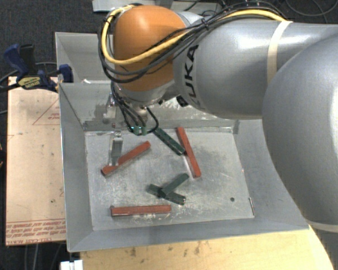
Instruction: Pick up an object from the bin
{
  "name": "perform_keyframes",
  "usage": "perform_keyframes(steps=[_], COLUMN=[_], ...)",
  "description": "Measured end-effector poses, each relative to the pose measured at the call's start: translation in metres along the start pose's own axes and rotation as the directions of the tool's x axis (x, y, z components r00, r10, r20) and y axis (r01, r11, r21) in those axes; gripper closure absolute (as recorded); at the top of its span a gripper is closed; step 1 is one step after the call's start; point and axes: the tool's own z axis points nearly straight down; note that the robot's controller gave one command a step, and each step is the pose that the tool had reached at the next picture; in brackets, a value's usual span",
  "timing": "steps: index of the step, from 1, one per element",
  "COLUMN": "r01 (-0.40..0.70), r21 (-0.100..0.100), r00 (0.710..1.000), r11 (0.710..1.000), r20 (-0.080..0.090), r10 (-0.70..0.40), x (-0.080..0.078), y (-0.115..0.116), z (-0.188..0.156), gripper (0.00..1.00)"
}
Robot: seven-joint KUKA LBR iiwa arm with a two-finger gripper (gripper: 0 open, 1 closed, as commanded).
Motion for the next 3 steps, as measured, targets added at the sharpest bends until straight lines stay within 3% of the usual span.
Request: perform_keyframes(steps=[1,2,3], r01=[0.017,0.144,0.336], r21=[-0.002,0.001,-0.004], r00=[1.000,0.990,0.942], r11=[1.000,0.990,0.942], r20=[0.007,0.001,0.000], r10=[-0.017,-0.144,-0.336], x=[0.008,0.049,0.038], y=[-0.010,-0.018,-0.032], z=[0.043,0.099,0.144], gripper=[0.00,0.00,1.00])
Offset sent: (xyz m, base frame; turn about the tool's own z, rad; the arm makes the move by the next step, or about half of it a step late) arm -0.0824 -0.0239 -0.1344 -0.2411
